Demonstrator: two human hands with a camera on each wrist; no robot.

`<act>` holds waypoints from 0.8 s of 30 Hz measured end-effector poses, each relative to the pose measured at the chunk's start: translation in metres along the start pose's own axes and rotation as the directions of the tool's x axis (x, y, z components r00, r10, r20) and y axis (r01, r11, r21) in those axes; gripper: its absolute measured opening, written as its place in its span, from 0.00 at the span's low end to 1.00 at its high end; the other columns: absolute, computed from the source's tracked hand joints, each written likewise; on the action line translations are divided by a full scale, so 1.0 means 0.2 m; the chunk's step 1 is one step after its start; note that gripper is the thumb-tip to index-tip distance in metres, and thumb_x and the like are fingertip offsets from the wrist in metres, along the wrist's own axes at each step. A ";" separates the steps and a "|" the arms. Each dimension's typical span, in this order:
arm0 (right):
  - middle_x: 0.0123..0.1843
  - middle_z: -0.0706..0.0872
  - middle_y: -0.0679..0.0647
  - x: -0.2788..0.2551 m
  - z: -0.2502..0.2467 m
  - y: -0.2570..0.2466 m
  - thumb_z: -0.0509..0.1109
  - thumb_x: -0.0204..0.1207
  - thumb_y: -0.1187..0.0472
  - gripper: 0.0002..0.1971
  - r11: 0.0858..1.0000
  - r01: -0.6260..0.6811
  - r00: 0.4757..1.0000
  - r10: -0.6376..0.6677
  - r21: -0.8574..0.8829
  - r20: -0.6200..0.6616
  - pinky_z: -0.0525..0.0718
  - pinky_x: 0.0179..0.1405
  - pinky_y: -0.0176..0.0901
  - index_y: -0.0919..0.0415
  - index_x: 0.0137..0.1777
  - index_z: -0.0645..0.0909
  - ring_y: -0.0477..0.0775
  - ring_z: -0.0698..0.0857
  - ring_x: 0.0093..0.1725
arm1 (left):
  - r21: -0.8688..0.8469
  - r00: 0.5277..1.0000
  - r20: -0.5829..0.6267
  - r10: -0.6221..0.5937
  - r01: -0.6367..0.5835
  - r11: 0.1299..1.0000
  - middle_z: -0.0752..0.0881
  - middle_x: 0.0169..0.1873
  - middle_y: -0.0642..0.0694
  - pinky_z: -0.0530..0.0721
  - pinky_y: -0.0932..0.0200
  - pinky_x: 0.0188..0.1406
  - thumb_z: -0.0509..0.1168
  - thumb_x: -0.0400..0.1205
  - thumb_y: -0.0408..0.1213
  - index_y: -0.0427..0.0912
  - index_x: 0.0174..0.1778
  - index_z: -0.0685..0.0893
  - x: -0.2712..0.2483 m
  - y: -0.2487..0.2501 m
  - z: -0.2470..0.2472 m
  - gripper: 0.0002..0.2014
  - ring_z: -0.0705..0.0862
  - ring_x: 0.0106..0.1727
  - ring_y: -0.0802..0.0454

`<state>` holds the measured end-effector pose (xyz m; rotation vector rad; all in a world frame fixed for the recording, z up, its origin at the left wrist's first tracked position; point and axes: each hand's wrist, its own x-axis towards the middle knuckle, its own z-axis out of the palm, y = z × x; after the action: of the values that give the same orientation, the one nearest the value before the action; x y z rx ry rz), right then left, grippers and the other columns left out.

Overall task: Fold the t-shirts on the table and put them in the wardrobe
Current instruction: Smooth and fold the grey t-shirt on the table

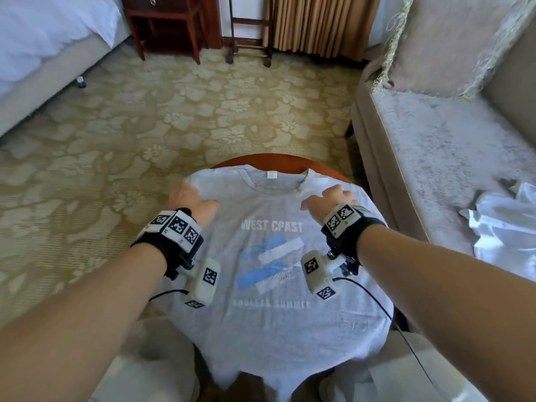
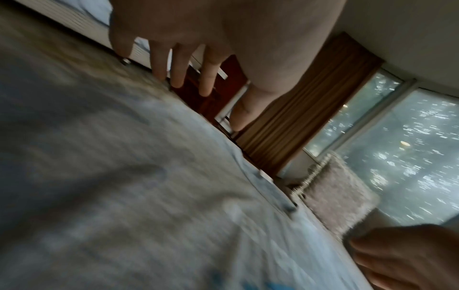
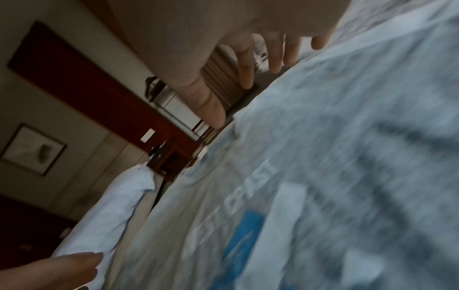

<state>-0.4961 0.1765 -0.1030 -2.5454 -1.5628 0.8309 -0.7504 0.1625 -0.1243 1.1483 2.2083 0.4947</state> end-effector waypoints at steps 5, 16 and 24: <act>0.83 0.59 0.55 -0.19 0.25 -0.32 0.71 0.68 0.34 0.46 0.971 0.234 0.959 -0.223 -0.045 0.173 0.68 0.75 0.61 0.51 0.83 0.59 0.61 0.61 0.81 | -0.150 0.971 0.115 -0.210 0.226 0.962 0.81 0.67 0.32 0.82 0.47 0.59 0.64 0.83 0.42 0.32 0.76 0.74 0.11 -0.39 -0.20 0.26 0.81 0.66 0.34; 0.84 0.27 0.55 -0.39 0.73 -0.61 0.65 0.66 0.24 0.55 0.780 0.543 0.823 -0.420 -0.311 0.383 0.46 0.81 0.72 0.42 0.85 0.38 0.65 0.29 0.82 | -0.655 0.920 0.307 -0.243 0.390 0.647 0.85 0.43 0.40 0.88 0.57 0.40 0.67 0.82 0.30 0.36 0.45 0.81 0.20 -0.68 -0.25 0.02 0.84 0.40 0.48; 0.85 0.35 0.50 -0.37 0.73 -0.69 0.80 0.58 0.39 0.56 0.838 0.492 0.860 -0.425 -0.235 0.283 0.55 0.78 0.74 0.44 0.82 0.50 0.61 0.34 0.84 | -0.767 0.940 0.141 -0.310 0.302 0.567 0.90 0.45 0.37 0.89 0.46 0.47 0.82 0.60 0.38 0.39 0.42 0.86 0.28 -0.74 -0.36 0.17 0.89 0.46 0.42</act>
<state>-0.7013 0.1471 -0.1554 -2.1226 -2.4118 0.8865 -0.9122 0.1233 -0.1722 0.2675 1.7844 1.1587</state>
